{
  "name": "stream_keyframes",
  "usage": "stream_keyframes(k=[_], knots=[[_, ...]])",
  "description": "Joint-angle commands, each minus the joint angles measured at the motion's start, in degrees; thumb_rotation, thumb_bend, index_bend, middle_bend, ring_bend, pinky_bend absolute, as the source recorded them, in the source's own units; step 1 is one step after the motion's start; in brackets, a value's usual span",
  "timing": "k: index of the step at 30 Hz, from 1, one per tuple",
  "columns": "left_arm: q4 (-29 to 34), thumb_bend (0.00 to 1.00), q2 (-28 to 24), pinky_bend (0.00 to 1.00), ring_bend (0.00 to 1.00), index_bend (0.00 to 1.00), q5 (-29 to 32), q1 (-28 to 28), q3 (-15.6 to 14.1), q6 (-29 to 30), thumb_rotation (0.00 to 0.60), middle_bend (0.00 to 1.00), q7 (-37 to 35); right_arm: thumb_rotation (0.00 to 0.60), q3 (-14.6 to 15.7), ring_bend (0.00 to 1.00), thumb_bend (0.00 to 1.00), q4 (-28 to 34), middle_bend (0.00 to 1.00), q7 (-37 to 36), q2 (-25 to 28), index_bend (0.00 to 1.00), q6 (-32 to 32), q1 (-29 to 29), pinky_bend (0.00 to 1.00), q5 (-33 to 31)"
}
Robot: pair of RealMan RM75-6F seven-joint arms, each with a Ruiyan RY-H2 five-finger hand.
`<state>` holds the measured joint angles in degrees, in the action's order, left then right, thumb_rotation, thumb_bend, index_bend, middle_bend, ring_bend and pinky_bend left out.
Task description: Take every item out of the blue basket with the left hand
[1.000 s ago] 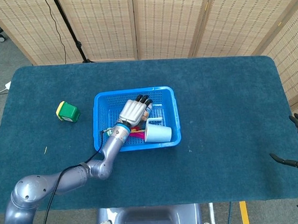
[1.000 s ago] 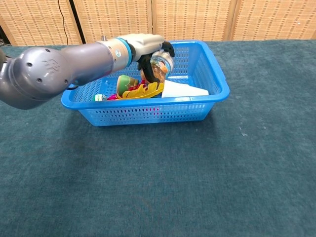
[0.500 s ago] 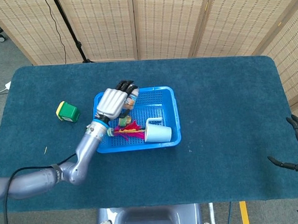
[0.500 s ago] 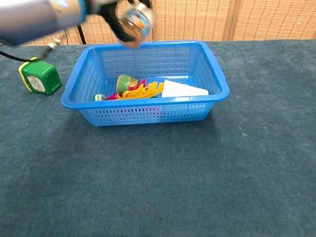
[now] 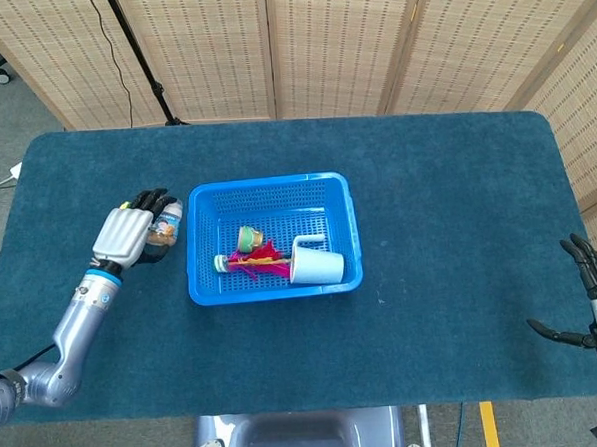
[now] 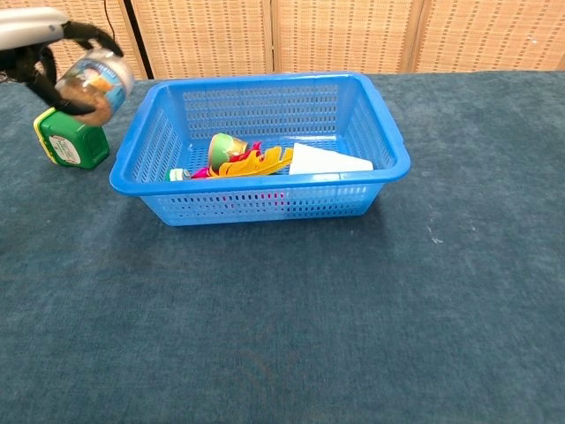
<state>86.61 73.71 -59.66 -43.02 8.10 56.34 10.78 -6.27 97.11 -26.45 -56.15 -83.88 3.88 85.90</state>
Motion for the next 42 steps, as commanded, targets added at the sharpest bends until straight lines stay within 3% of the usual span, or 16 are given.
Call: stream_keyframes(k=[1,5,8,12,15,23,28,33,37,42], knots=[[-3.0,0.37,0.44,0.53,0.33,0.26,-3.77,2.43,-2.49,0.12,0.6,0.28,-3.87,0.6,0.37,0.0,0.0,0.36,0.0,0.22,0.08,0.0,-0.42,-0.15,0.0,0.65],[-5.49,0.37,1.17,0.53,0.32,0.26,-5.81,3.96,-4.1,0.2,0.6,0.28,-5.4,0.6,0.57,0.0,0.0,0.64,0.0,0.46,0.12,0.0,-0.97,-0.3,0.0,1.19],[-6.92,0.32,1.76,0.47,0.23,0.19,-6.66,4.59,-4.72,-0.7,0.6,0.22,-6.81,0.6,0.72,0.0,0.0,0.7,0.0,0.51,0.12,0.0,-0.88,-0.23,0.0,1.33],[-7.09,0.22,1.36,0.14,0.01,0.01,-8.67,4.26,-5.58,-3.75,0.6,0.01,-8.86,0.6,0.8,0.0,0.0,0.78,0.0,0.22,0.31,0.0,-1.14,-0.3,0.0,1.4],[-6.85,0.15,1.04,0.02,0.0,0.0,-10.33,4.07,-5.74,-4.36,0.6,0.0,-9.41,0.6,0.79,0.0,0.0,0.77,0.0,-0.06,0.47,0.0,-1.46,-0.42,0.0,1.34],[0.87,0.12,-4.93,0.01,0.0,0.0,-13.08,4.56,-4.71,-1.25,0.6,0.0,-7.4,0.6,0.73,0.0,0.0,0.39,0.0,-1.16,0.61,0.0,-1.46,-0.33,0.0,1.16],[8.92,0.12,-8.54,0.01,0.0,0.0,-14.65,2.68,-1.67,-0.35,0.6,0.0,-6.53,0.6,0.89,0.0,0.0,0.34,0.0,-0.86,0.45,0.0,-1.08,-0.08,0.0,1.29],[14.35,0.12,-8.75,0.01,0.0,0.0,-8.52,-3.11,2.49,-5.8,0.6,0.0,-0.52,0.6,0.8,0.0,0.0,0.22,0.0,-0.36,0.25,0.0,-0.79,0.08,0.0,0.77],[15.26,0.12,-5.24,0.01,0.0,0.0,3.78,-10.6,5.34,-9.72,0.6,0.0,9.92,0.6,0.5,0.0,0.0,-0.15,0.0,-0.29,0.07,0.0,-0.33,0.3,0.0,-0.2],[12.53,0.12,1.51,0.01,0.0,0.0,17.62,-18.83,5.45,-10.97,0.6,0.0,19.24,0.6,0.0,0.0,0.0,-0.71,0.0,-0.62,-0.01,0.0,0.25,0.54,0.0,-1.52]])
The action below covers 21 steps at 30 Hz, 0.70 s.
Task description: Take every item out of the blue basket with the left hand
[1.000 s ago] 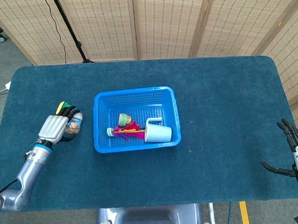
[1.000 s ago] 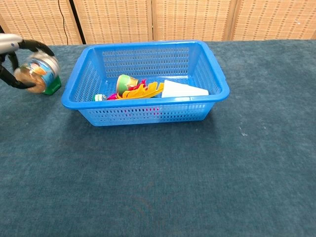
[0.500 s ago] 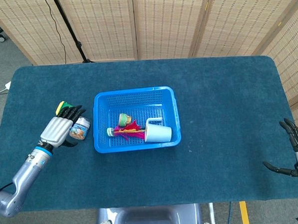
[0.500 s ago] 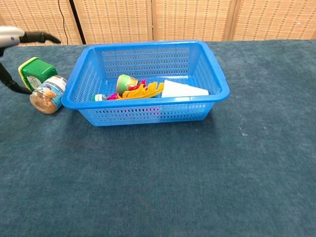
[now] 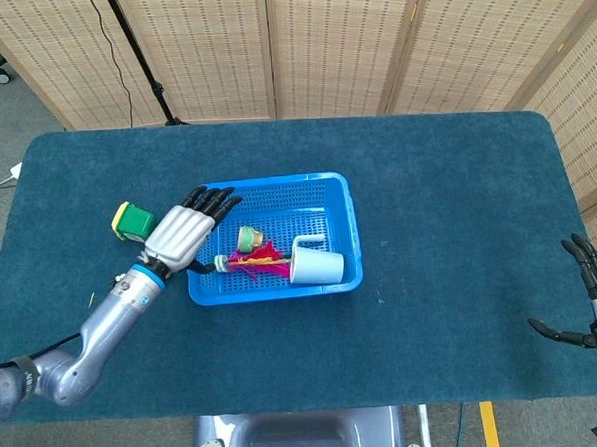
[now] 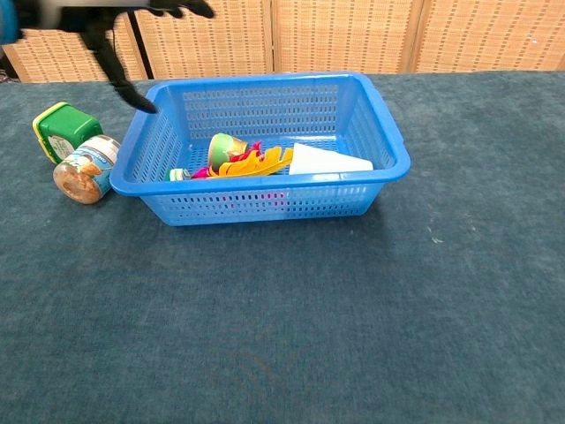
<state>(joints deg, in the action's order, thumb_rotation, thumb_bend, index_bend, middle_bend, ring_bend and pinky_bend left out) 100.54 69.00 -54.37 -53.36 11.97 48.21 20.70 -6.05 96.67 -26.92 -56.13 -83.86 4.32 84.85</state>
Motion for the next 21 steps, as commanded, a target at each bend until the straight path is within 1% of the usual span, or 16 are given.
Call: stream_keyframes(k=[1,3,6,7,11,14,18,21], knots=[[-2.57,0.12,7.94,0.01,0.0,0.0,15.42,-10.39,1.53,-2.94,0.6,0.0,10.93,0.6,-0.36,0.0,0.0,-0.46,0.0,-0.33,-0.02,0.0,0.35,0.11,0.0,-0.89],[-4.18,0.12,10.15,0.01,0.0,0.0,19.14,-12.78,1.34,-2.98,0.6,0.0,12.93,0.6,-0.61,0.0,0.0,-0.7,0.0,-0.51,0.01,0.0,0.47,0.1,0.0,-1.55],[-7.39,0.12,14.34,0.01,0.0,0.0,26.76,-17.54,0.6,-2.7,0.6,0.0,16.73,0.6,-1.12,0.0,0.0,-1.18,0.0,-1.07,0.05,0.0,0.91,0.19,0.0,-2.79],[-8.07,0.12,15.22,0.01,0.0,0.0,28.43,-18.66,0.36,-2.53,0.6,0.0,17.63,0.6,-1.22,0.0,0.0,-1.29,0.0,-1.16,0.04,0.0,1.05,0.22,0.0,-3.07],[-10.44,0.12,18.2,0.01,0.0,0.0,32.82,-22.27,-0.97,-1.15,0.6,0.0,21.41,0.6,-1.42,0.0,0.0,-1.51,0.0,-1.43,-0.04,0.0,1.86,0.47,0.0,-3.74],[-11.79,0.12,19.78,0.01,0.0,0.0,35.22,-23.7,-1.04,-1.01,0.6,0.0,22.24,0.6,-1.49,0.0,0.0,-1.69,0.0,-1.46,-0.09,0.0,2.27,0.6,0.0,-4.04],[-15.77,0.12,22.99,0.01,0.0,0.0,38.75,-25.93,-0.68,-1.11,0.6,0.0,23.0,0.6,-1.69,0.0,0.0,-2.01,0.0,-1.39,-0.22,0.0,2.71,0.76,0.0,-4.54],[-18.27,0.12,24.96,0.01,0.0,0.0,40.2,-27.26,-0.55,-1.47,0.6,0.0,23.51,0.6,-1.71,0.0,0.0,-2.07,0.0,-1.35,-0.27,0.0,2.83,0.78,0.0,-4.56]])
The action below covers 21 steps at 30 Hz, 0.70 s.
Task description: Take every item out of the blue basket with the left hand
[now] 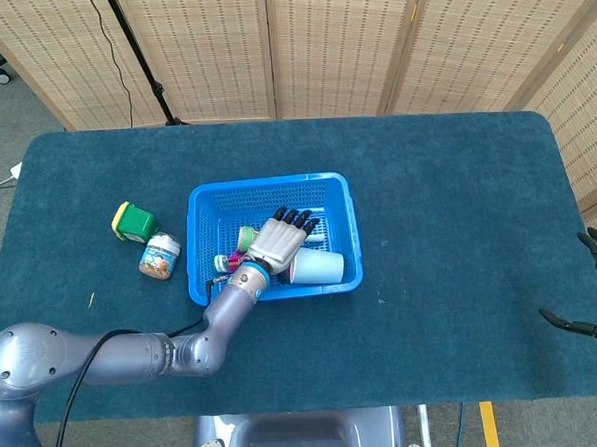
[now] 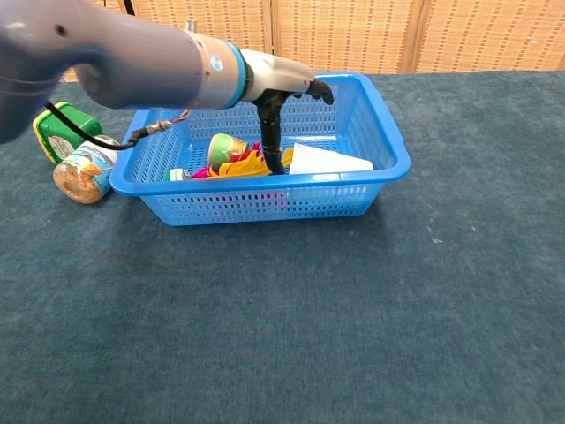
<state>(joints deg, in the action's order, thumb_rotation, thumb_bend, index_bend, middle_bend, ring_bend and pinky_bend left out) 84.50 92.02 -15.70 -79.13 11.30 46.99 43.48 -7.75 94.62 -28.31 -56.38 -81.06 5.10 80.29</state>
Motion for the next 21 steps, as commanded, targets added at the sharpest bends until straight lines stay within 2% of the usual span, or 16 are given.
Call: stream_keyframes(k=[1,12,17,21], knots=[[-2.78,0.12,2.39,0.01,0.0,0.0,1.76,-1.79,0.14,-0.34,0.6,0.0,0.84,0.6,-0.02,0.0,0.0,-0.02,0.0,0.06,-0.03,0.0,0.02,0.0,0.0,0.02],[-9.38,0.12,7.78,0.02,0.0,0.0,7.13,-5.59,-0.41,-3.81,0.6,0.0,2.73,0.6,-0.12,0.0,0.0,-0.14,0.0,-0.41,0.09,0.0,0.48,0.06,0.0,-0.06],[-10.46,0.14,8.67,0.19,0.0,0.0,8.93,-6.73,-0.89,-4.0,0.6,0.0,3.7,0.6,-0.1,0.0,0.0,-0.37,0.0,-0.71,0.06,0.0,1.11,0.26,0.0,-0.13],[-11.59,0.25,9.55,0.32,0.01,0.0,10.14,-7.37,-0.96,-4.22,0.6,0.0,3.99,0.6,-0.14,0.0,0.0,-0.46,0.0,-0.82,0.05,0.0,1.13,0.26,0.0,-0.12]])
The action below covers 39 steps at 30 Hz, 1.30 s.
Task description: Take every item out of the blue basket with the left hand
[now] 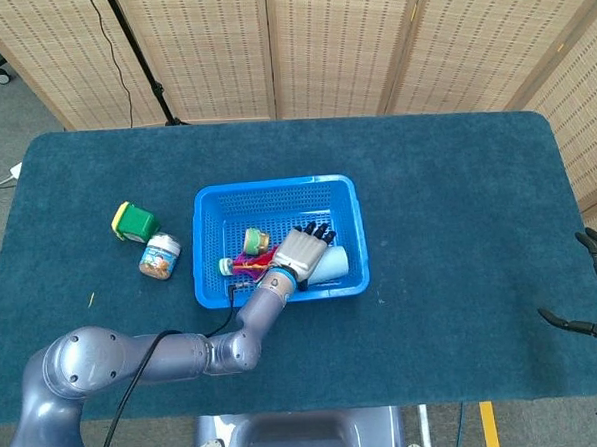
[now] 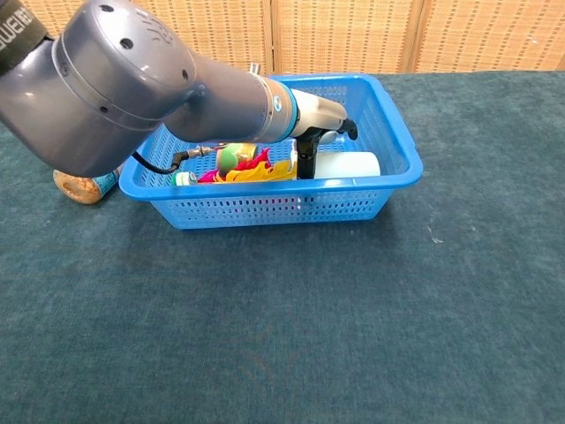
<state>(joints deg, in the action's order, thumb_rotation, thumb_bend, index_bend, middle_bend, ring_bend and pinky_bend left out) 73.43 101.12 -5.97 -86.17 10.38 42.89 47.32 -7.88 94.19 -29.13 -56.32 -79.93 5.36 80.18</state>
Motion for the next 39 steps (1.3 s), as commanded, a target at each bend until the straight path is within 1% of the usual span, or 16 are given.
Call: stream_keyframes(k=[1,2,4,6,7,9,16,21,24,26,28,31,34,35,38,39], knots=[[-0.74,0.29,0.64,0.36,0.04,0.01,0.41,-0.41,-0.03,-0.06,0.6,0.0,0.16,0.6,-0.02,0.0,0.0,-0.03,0.0,0.01,-0.01,0.0,0.01,-0.01,0.0,-0.03],[-0.93,0.32,0.83,0.38,0.07,0.03,0.38,-0.48,-0.02,0.01,0.6,0.0,0.14,0.6,-0.02,0.0,0.0,-0.04,0.0,-0.01,-0.02,0.0,0.05,0.0,0.0,-0.05],[-1.34,0.4,1.22,0.42,0.15,0.09,0.35,-0.55,0.05,0.44,0.6,0.04,0.07,0.6,-0.01,0.0,0.0,-0.02,0.0,-0.02,-0.02,0.0,0.14,0.02,0.0,-0.07],[-1.82,0.48,1.69,0.46,0.22,0.17,0.07,-0.54,0.07,1.25,0.6,0.13,0.0,0.6,0.02,0.0,0.0,0.01,0.0,0.0,0.0,0.0,0.16,0.02,0.0,0.02],[-1.97,0.5,1.84,0.47,0.25,0.21,-0.13,-0.52,0.03,1.69,0.6,0.16,0.04,0.6,0.04,0.0,0.0,0.05,0.0,-0.03,0.01,0.0,0.15,0.02,0.0,0.08],[-1.7,0.5,1.5,0.48,0.27,0.24,-1.5,-0.15,0.51,3.7,0.6,0.19,-0.54,0.6,0.05,0.0,0.0,0.15,0.0,-0.13,0.07,0.0,0.01,-0.04,0.0,0.24],[4.14,0.5,-2.43,0.48,0.27,0.24,-6.78,2.46,1.39,7.84,0.6,0.19,-2.98,0.6,0.19,0.0,0.0,0.38,0.0,-0.23,0.19,0.0,-0.4,-0.22,0.0,0.78],[11.22,0.5,-8.09,0.48,0.27,0.24,-9.55,5.02,2.57,10.97,0.6,0.19,-5.03,0.6,0.45,0.0,0.0,0.83,0.0,-0.14,0.34,0.0,-0.82,-0.38,0.0,1.56],[17.37,0.5,-13.32,0.48,0.27,0.24,-12.52,7.41,3.09,13.26,0.6,0.19,-6.75,0.6,0.62,0.0,0.0,1.12,0.0,0.03,0.43,0.0,-1.34,-0.55,0.0,2.18],[21.16,0.5,-16.75,0.48,0.27,0.24,-14.39,9.13,2.92,14.87,0.6,0.19,-7.58,0.6,0.7,0.0,0.0,1.29,0.0,0.1,0.48,0.0,-1.62,-0.64,0.0,2.5],[25.86,0.5,-21.42,0.48,0.27,0.24,-16.61,11.6,1.89,16.96,0.6,0.19,-8.13,0.6,0.86,0.0,0.0,1.53,0.0,0.08,0.58,0.0,-1.93,-0.76,0.0,2.95],[30.99,0.5,-26.96,0.48,0.27,0.24,-19.54,15.17,0.16,18.97,0.6,0.19,-9.57,0.6,1.06,0.0,0.0,1.9,0.0,0.16,0.72,0.0,-2.54,-0.96,0.0,3.7],[35.27,0.5,-32.54,0.48,0.27,0.24,-23.97,19.91,-2.37,20.84,0.6,0.19,-12.42,0.6,1.43,0.0,0.0,2.45,0.0,0.38,0.84,0.0,-3.25,-1.19,0.0,4.81],[36.78,0.5,-34.91,0.48,0.27,0.24,-26.98,22.38,-3.79,21.39,0.6,0.19,-14.29,0.6,1.63,0.0,0.0,2.64,0.0,0.55,0.87,0.0,-3.47,-1.25,0.0,5.32],[38.92,0.5,-39.02,0.48,0.27,0.24,-34.07,27.7,-7.12,22.18,0.6,0.19,-18.83,0.6,2.01,0.0,0.0,2.92,0.0,0.92,0.81,0.0,-3.63,-1.25,0.0,6.15],[39.72,0.5,-40.69,0.48,0.26,0.24,-38.1,30.37,-8.8,22.62,0.6,0.19,-21.39,0.6,2.19,0.0,0.0,3.02,0.0,1.17,0.76,0.0,-3.64,-1.23,0.0,6.47]])
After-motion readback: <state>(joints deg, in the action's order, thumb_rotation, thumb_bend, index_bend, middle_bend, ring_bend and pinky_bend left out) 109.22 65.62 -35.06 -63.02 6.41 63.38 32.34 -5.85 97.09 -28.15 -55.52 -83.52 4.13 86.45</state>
